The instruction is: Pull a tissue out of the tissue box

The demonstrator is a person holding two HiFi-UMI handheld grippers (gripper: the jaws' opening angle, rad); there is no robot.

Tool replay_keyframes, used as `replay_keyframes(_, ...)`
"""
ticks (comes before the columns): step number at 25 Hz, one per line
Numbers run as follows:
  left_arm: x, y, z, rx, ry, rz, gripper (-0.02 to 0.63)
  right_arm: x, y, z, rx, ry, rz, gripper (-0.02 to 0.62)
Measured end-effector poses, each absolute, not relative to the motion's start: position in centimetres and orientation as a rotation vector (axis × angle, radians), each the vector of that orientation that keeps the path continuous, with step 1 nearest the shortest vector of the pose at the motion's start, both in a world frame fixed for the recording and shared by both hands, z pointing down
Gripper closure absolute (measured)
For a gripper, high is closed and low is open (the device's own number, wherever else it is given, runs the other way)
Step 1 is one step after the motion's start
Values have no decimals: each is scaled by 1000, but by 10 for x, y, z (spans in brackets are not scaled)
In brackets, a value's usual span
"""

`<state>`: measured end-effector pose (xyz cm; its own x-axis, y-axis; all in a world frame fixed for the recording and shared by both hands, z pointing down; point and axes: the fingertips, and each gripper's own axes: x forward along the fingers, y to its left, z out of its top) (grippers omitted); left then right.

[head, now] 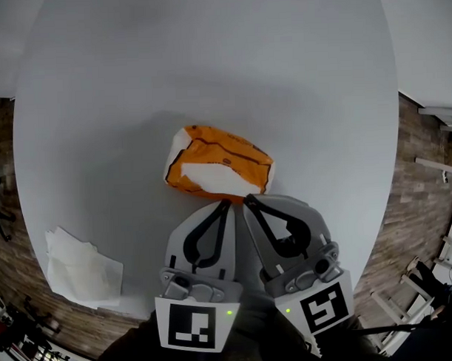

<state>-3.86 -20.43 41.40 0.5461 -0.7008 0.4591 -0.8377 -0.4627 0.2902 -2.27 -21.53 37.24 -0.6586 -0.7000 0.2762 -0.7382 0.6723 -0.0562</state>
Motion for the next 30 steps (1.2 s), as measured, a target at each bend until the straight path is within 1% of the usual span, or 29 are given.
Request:
replay_keyframes(19,-34,-190,376,2393,-1239,304,606,-34,-173,281,1190,-2779,74,592)
replay_keyframes(30,-56,-149,349,2318,-1262,228,606,-61,-121,233,1141,-2873,-46,592)
